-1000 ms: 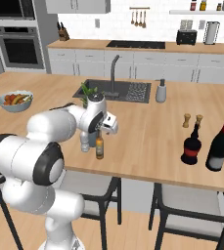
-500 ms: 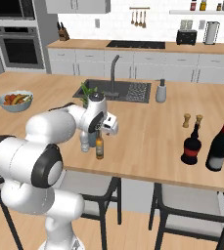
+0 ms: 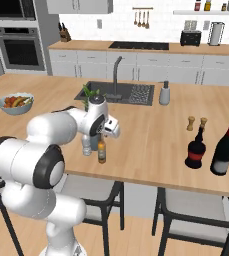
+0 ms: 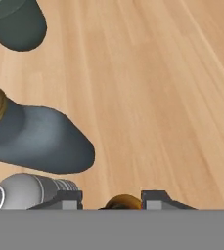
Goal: Move the plastic bottles in the middle to the plastics group, and the glass bottles in the middle to the glass group.
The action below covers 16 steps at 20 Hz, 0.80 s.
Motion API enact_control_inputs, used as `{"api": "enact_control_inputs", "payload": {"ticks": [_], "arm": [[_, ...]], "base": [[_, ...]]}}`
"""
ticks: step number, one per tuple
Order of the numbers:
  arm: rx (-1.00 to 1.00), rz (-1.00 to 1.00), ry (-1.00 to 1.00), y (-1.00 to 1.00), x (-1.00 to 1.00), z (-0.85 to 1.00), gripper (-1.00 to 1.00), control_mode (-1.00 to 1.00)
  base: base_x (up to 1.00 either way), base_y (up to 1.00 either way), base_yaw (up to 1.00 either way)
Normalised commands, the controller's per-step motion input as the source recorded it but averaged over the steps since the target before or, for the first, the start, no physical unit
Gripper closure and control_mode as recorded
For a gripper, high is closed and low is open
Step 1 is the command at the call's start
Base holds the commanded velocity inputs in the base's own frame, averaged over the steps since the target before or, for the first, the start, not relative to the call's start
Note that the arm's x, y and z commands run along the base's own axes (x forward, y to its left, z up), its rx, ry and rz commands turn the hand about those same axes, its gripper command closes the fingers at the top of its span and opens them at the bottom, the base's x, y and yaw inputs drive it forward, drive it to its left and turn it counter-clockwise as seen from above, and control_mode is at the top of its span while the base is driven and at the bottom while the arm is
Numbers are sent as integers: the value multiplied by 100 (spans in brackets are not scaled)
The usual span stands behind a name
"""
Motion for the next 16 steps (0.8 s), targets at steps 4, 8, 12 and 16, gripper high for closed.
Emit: {"api": "enact_control_inputs", "payload": {"ticks": [4, 8, 12, 16], "arm": [[1, -11, 0, 8, -14, -15, 100, -100], [0, -15, -2, 1, -19, 0, 100, -100], [1, -10, -11, -9, -21, 13, 100, -100], [7, -6, -18, -40, -31, 35, 100, -100]], "base": [[0, 0, 0], [0, 0, 0], [0, 0, 0], [0, 0, 0]]}}
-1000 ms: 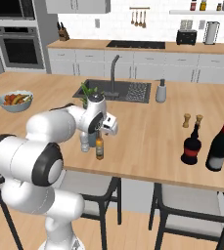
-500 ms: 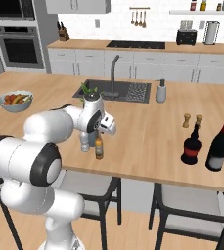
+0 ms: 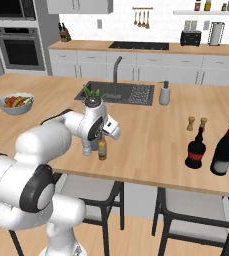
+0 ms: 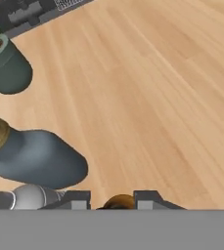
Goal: Move the plastic bottles in the middle to the plastics group, and the glass bottles in the middle to the glass group.
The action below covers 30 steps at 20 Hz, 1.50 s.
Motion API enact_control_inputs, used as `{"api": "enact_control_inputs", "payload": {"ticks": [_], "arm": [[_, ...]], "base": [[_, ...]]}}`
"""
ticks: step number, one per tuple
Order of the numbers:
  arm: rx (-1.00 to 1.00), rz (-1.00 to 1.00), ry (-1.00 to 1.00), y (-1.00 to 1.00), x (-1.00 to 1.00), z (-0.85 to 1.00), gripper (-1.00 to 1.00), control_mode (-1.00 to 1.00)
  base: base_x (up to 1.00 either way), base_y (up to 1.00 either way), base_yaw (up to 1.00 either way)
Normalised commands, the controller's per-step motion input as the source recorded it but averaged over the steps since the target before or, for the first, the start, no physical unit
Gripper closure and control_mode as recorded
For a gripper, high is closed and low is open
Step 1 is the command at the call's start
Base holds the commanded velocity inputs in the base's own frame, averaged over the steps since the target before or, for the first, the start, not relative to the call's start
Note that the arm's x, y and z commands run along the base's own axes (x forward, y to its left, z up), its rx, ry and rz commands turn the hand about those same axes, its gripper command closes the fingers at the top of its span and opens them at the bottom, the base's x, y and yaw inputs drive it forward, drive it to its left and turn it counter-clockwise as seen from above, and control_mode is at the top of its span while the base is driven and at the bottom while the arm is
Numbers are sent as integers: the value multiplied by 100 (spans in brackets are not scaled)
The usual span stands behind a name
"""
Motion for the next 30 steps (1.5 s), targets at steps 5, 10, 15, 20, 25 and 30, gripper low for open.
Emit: {"api": "enact_control_inputs", "payload": {"ticks": [5, 10, 15, 20, 25, 30], "arm": [[7, -12, -13, -39, -9, 50, 100, -100], [1, -12, -13, -59, -22, 45, 100, -100], [0, -20, -4, -67, -7, 27, 100, -100], [0, -19, -2, -73, -4, 13, 100, -100], [0, -9, 0, -84, -30, 0, 100, -100], [-2, -1, 0, -65, -37, -6, 100, -100]], "base": [[0, 0, 0], [0, 0, 0], [0, 0, 0], [0, 0, 0], [0, 0, 0], [0, 0, 0]]}}
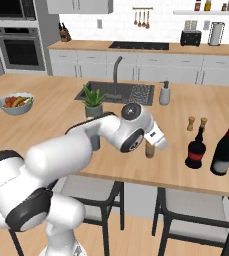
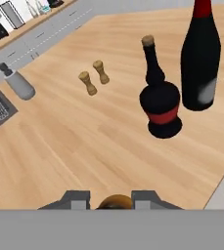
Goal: Move the plastic bottles in the middle to the plastics group, and the glass bottles in the middle to the glass group.
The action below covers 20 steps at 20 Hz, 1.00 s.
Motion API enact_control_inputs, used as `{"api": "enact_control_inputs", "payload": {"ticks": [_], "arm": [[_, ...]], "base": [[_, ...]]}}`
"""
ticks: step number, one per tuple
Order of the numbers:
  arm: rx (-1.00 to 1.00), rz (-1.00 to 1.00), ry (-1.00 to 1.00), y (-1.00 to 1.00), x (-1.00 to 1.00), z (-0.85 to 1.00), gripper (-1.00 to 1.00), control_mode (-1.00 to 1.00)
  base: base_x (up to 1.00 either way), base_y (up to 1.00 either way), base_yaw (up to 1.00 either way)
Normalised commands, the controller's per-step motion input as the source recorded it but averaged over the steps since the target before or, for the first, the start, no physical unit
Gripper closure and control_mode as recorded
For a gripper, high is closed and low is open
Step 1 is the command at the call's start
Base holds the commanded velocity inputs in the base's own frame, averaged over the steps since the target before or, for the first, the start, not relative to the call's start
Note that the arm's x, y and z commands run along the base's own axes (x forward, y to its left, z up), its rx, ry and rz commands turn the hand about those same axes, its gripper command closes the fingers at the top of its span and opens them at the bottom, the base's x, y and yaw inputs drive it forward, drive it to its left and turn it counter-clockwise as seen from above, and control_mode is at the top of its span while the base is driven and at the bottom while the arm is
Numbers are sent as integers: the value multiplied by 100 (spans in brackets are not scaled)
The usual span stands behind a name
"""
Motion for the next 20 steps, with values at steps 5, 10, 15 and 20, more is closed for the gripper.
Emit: {"api": "enact_control_inputs", "payload": {"ticks": [5, 10, 15, 20], "arm": [[-3, -5, 0, -50, -3, -1, 100, -100], [-7, -5, 7, -28, 3, -18, 100, -100], [-2, 0, 0, -7, -1, -30, 100, -100], [-1, 0, 0, -11, 5, -26, 100, -100]], "base": [[0, 0, 0], [0, 0, 0], [0, 0, 0], [0, 0, 0]]}}
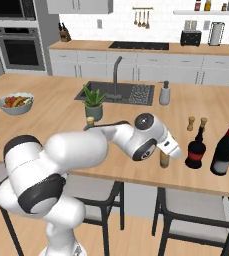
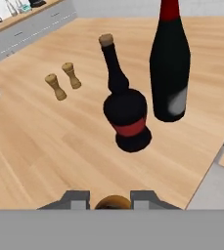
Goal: Move the plastic bottles in the middle to the plastics group, and the glass bottles in the middle to the glass group.
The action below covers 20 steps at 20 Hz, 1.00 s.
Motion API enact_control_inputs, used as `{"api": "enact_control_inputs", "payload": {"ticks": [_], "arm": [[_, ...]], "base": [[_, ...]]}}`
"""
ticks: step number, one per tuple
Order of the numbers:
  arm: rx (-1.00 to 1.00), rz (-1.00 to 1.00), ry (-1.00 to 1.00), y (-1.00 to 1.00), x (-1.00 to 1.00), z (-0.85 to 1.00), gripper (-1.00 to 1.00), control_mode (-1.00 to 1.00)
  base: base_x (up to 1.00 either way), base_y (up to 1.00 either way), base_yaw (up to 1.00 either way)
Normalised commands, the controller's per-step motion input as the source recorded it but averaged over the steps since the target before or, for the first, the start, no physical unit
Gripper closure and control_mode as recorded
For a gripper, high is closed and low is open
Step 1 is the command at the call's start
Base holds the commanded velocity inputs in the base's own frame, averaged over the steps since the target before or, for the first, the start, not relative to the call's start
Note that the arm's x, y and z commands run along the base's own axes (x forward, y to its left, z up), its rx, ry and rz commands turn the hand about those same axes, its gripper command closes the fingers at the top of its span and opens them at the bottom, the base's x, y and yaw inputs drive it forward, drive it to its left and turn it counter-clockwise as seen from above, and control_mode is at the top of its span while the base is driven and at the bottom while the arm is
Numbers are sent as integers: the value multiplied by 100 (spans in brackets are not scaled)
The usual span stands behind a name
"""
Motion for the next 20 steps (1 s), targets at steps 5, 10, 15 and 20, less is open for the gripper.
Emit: {"api": "enact_control_inputs", "payload": {"ticks": [5, 10, 15, 20], "arm": [[-6, 0, 0, -20, 14, -10, 100, -100], [-2, 0, 1, -16, 15, -4, 100, -100], [0, 0, 1, -7, 3, -16, 100, -100], [0, 0, 2, -1, 7, -22, 100, -100]], "base": [[0, 0, 0], [0, 0, 0], [0, 0, 0], [0, 0, 0]]}}
